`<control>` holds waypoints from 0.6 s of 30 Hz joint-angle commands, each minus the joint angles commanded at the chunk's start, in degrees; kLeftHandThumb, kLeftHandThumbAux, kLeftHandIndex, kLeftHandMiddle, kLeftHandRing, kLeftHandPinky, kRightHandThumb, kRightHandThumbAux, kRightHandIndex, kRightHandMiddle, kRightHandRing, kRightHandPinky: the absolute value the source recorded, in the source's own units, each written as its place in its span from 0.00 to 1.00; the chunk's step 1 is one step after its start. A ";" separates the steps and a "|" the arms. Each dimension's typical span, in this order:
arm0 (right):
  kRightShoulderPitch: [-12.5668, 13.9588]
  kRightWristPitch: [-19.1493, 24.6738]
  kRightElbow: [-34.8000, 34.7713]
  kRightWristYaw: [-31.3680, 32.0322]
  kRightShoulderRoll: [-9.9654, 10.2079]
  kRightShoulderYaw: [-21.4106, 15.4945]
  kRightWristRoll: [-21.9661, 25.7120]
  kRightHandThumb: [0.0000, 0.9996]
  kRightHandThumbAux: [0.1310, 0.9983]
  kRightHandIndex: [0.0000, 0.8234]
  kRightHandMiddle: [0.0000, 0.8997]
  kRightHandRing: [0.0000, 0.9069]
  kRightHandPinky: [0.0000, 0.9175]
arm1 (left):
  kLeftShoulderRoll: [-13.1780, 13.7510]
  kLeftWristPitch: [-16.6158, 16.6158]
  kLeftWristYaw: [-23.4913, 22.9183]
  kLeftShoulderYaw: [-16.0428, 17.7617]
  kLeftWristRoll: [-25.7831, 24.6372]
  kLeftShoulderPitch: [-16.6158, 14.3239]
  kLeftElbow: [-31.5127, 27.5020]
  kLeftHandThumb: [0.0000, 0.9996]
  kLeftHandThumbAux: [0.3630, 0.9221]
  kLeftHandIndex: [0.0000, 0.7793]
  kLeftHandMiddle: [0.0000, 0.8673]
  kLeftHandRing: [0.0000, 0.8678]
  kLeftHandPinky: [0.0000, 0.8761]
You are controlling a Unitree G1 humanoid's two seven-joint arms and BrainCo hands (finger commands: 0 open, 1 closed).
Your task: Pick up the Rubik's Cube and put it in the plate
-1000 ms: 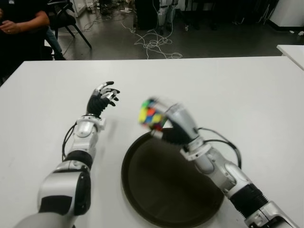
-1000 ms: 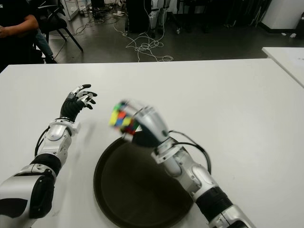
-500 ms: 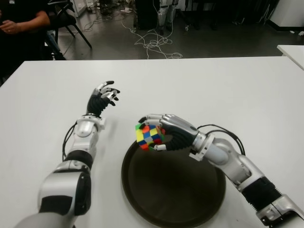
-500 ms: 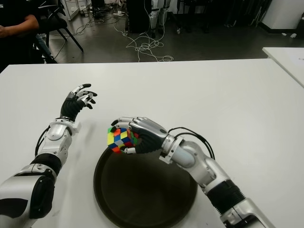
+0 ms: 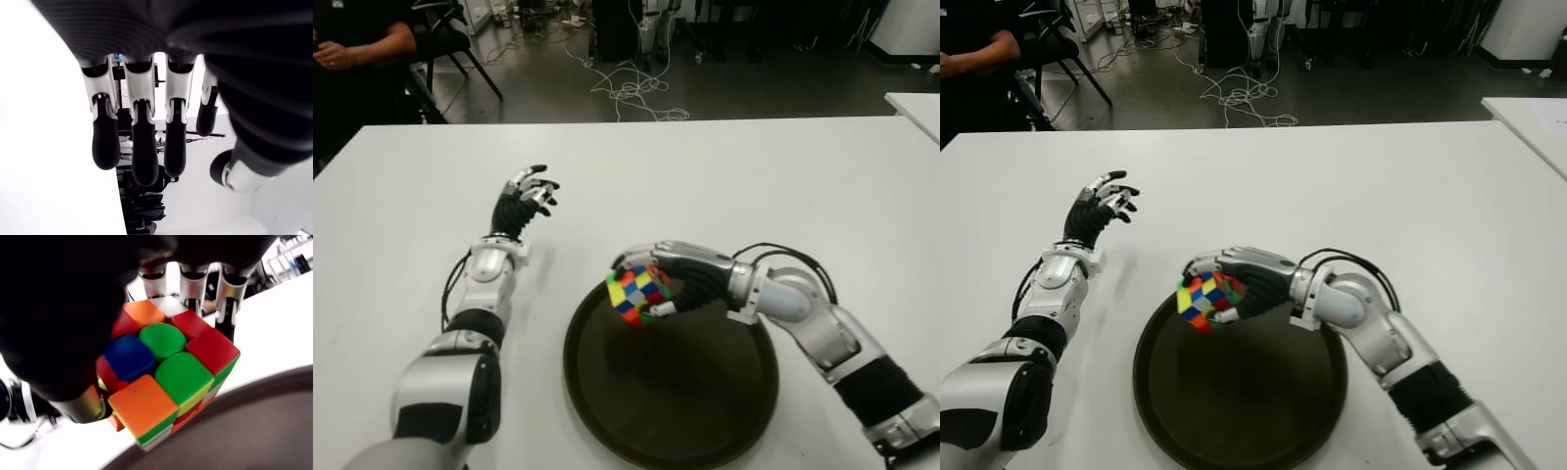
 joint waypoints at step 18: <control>-0.01 6.13 -3.40 2.31 -0.35 0.72 -6.83 0.69 0.70 0.50 0.46 0.46 0.46 | 0.20 0.54 -0.22 0.14 -0.17 -0.05 -0.01 0.15 0.57 0.29 0.47 0.58 0.64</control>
